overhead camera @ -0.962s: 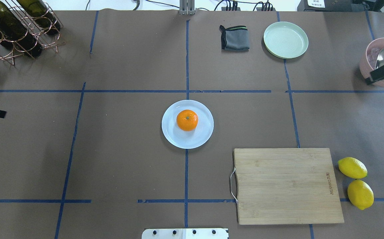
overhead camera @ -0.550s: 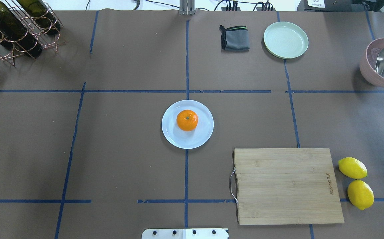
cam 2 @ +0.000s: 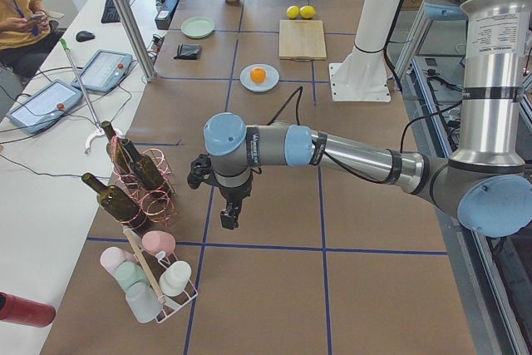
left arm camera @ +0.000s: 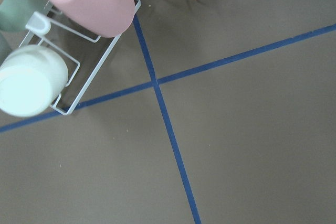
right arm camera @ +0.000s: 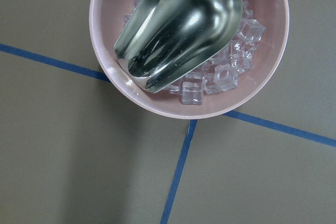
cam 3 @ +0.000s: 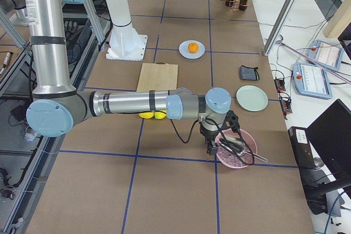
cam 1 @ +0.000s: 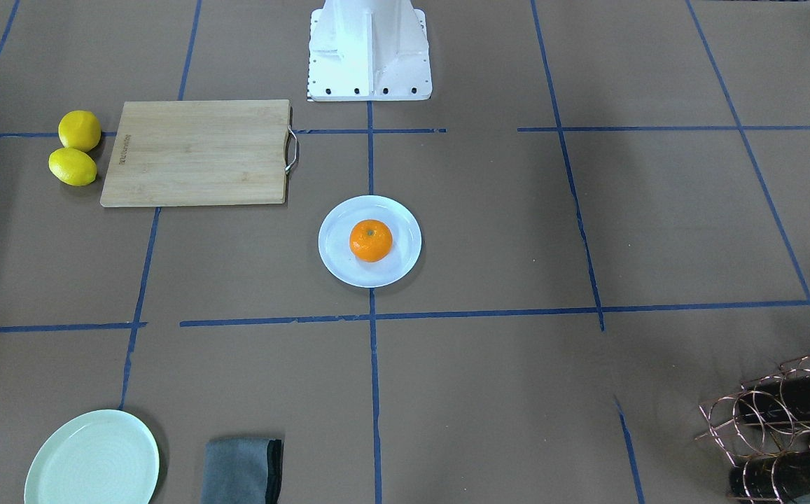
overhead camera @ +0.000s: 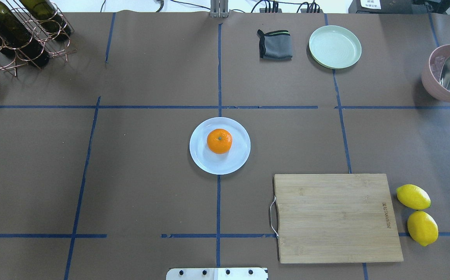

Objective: Pick orange to plate

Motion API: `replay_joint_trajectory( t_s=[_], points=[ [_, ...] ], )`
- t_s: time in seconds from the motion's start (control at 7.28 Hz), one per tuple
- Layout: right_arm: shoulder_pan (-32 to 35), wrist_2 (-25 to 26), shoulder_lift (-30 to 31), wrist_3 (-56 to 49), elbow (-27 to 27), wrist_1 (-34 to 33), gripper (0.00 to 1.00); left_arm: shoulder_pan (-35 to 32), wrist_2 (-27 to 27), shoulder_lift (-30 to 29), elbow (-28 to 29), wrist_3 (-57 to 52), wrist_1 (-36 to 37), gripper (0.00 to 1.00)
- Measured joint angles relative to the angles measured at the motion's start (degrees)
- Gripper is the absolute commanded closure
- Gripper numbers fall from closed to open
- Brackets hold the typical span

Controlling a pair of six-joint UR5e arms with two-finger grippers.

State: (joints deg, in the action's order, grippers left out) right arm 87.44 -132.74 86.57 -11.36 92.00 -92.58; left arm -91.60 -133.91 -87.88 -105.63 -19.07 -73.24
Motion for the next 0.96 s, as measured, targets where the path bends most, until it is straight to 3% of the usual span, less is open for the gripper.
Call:
replay_joint_trajectory(
  t_s=[0.96],
  points=[
    [-0.8, -1.5, 0.4, 7.0, 2.8, -1.6, 0.00, -0.1, -2.7, 0.1, 1.2, -3.5, 1.6, 0.00]
  ],
)
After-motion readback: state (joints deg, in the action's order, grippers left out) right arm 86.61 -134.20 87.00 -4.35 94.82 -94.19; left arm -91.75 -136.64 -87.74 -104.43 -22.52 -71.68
